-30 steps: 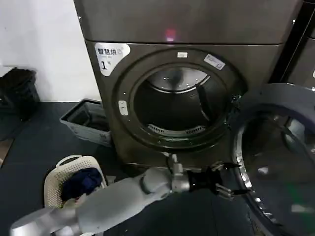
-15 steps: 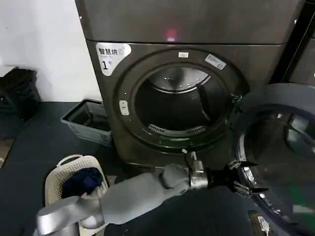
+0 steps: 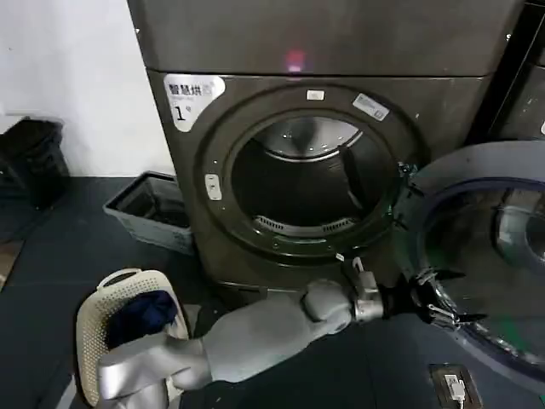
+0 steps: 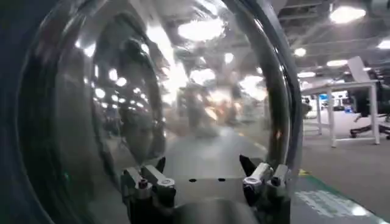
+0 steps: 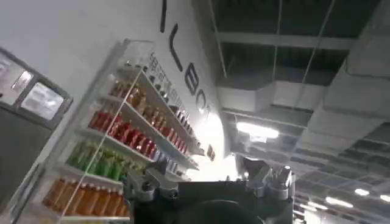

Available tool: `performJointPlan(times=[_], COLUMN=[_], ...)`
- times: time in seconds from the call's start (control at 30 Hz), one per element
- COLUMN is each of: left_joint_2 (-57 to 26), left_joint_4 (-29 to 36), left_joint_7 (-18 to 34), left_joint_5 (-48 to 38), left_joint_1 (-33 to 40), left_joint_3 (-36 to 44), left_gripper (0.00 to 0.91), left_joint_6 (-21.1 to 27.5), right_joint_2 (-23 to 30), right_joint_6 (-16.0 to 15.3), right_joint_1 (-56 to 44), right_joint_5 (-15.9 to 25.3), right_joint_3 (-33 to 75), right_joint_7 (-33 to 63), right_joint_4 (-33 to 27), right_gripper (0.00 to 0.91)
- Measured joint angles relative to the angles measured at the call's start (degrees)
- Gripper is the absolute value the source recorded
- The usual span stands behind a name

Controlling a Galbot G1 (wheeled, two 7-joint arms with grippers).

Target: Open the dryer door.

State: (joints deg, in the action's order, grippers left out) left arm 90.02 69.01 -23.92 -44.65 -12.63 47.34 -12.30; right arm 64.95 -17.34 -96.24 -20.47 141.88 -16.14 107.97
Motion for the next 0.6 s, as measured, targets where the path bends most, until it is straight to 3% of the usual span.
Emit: performJointPlan(times=[0.6], left_joint_2=[1.6], left_joint_4=[-1.39], left_joint_7=[2.78], left_joint_5=[2.22], left_joint_1=[1.63], left_joint_3=[-2.06], left_gripper=[0.907], left_joint_6=[-3.32], right_joint_2=[-0.95], right_joint_6=[-1.29], right_joint_1=[0.58], right_joint_5=[0.92], right_joint_3=[-0.2], right_joint_7=[-0.12], right_joint_4=[-0.36], right_gripper=[0.907])
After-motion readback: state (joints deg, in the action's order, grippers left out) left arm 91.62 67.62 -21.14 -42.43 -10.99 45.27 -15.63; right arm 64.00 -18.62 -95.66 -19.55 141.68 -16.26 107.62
